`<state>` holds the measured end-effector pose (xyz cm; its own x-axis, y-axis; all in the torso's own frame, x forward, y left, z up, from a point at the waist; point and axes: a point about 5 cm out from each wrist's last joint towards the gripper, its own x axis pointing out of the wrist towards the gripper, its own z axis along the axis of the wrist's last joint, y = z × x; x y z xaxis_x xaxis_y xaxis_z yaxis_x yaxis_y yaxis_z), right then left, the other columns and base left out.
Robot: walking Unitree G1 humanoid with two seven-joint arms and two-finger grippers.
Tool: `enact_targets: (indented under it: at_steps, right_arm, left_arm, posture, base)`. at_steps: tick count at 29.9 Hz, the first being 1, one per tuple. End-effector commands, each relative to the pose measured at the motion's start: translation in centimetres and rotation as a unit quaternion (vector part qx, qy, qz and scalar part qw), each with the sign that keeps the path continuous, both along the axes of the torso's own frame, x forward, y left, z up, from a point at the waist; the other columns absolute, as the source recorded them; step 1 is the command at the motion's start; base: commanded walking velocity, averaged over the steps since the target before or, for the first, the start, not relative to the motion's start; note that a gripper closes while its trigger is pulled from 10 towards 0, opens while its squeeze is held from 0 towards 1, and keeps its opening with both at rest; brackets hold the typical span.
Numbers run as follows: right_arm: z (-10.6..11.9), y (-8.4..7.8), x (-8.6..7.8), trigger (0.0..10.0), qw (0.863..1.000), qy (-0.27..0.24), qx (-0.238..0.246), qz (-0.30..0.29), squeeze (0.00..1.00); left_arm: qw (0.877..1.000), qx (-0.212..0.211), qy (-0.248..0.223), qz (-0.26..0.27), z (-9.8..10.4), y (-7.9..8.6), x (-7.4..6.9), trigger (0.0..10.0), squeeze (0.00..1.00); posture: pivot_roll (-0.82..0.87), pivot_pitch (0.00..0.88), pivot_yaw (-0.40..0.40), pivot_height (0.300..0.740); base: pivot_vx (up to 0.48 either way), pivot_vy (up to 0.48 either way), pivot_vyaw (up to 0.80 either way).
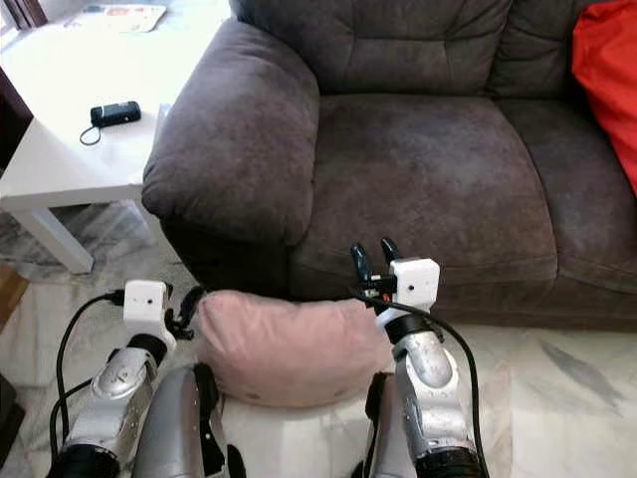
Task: Move the pillow to the sofa from floor
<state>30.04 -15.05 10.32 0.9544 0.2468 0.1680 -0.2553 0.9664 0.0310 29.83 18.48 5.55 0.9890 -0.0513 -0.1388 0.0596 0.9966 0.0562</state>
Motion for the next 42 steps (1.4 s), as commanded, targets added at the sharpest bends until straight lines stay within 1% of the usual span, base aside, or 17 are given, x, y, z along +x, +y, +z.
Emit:
enact_targets:
  at_steps: [1,3,4,7,10,15,23,30,35,38,39,42]
  right_arm:
    - [-0.3,-0.1,-0.1,10.0,1.000,0.007,0.003,-0.003,0.00]
    - [-0.3,-0.1,-0.1,10.0,1.000,0.008,0.003,-0.002,0.00]
    - [-0.3,-0.1,-0.1,10.0,1.000,0.009,0.003,-0.002,0.00]
    - [-0.3,0.0,0.0,10.0,1.000,0.009,0.003,0.000,0.00]
    - [-0.2,0.1,-0.1,10.0,1.000,0.008,0.003,0.001,0.00]
    - [-0.3,0.0,-0.1,10.0,1.000,0.009,0.004,-0.001,0.00]
    - [-0.2,0.2,0.1,10.0,1.000,0.008,0.003,0.003,0.00]
    - [-0.1,0.2,0.2,10.0,1.000,0.008,0.002,0.004,0.00]
    - [-0.1,0.3,0.2,10.0,1.000,0.008,0.002,0.005,0.00]
    - [-0.1,0.3,0.2,10.0,1.000,0.008,0.001,0.006,0.00]
    - [-0.1,0.3,0.2,10.0,1.000,0.008,0.001,0.006,0.00]
    - [-0.2,0.3,0.2,10.0,1.000,0.009,0.001,0.006,0.00]
  left_arm:
    - [1.000,0.002,0.019,0.000,-0.5,0.1,0.0,10.0,0.00]
    - [1.000,0.000,0.031,-0.001,-0.9,0.1,0.0,10.0,0.00]
    - [0.999,-0.002,0.044,-0.002,-1.4,0.1,0.0,10.0,0.00]
    - [0.999,0.004,0.048,-0.001,-1.6,0.2,0.1,10.0,0.00]
    - [0.999,0.006,0.048,0.006,-1.7,0.4,0.2,10.0,0.00]
    - [0.999,0.006,0.049,0.001,-1.7,0.3,0.3,10.0,0.00]
    - [0.999,0.004,0.046,-0.004,-1.8,-0.1,0.4,10.0,0.00]
    - [0.999,0.012,0.042,-0.012,-1.6,-0.2,0.6,10.0,0.00]
    - [0.999,0.006,0.049,-0.019,-1.9,-0.2,0.4,10.0,0.00]
    - [0.996,0.013,0.081,-0.024,-2.9,0.0,-0.2,10.0,0.00]
    - [0.996,0.013,0.081,-0.024,-2.9,0.0,-0.2,10.0,0.00]
    - [0.994,-0.006,0.105,-0.016,-3.7,0.2,-0.6,10.0,0.00]
  posture:
    - [0.05,0.154,-0.012,0.500]
    - [0.05,0.154,-0.012,0.500]
    - [0.05,0.156,-0.013,0.500]
    - [0.05,0.159,-0.012,0.500]
    - [0.04,0.159,-0.011,0.500]
    - [0.05,0.162,-0.012,0.500]
    - [0.05,0.158,-0.015,0.500]
    - [0.05,0.156,-0.018,0.500]
    - [0.05,0.155,-0.019,0.500]
    - [0.05,0.155,-0.018,0.500]
    - [0.05,0.155,-0.018,0.500]
    - [0.05,0.159,-0.018,0.500]
  base:
    - [0.000,0.000,0.00]
    - [0.000,0.000,0.00]
    - [0.000,0.000,0.00]
    - [0.000,0.000,0.00]
    - [0.000,0.000,0.00]
    - [0.248,0.000,0.00]
    - [0.299,0.000,0.00]
    - [0.320,0.000,0.00]
    - [0.000,0.000,0.00]
    - [0.000,0.000,0.00]
    - [0.000,0.000,0.00]
    - [0.000,0.000,0.00]
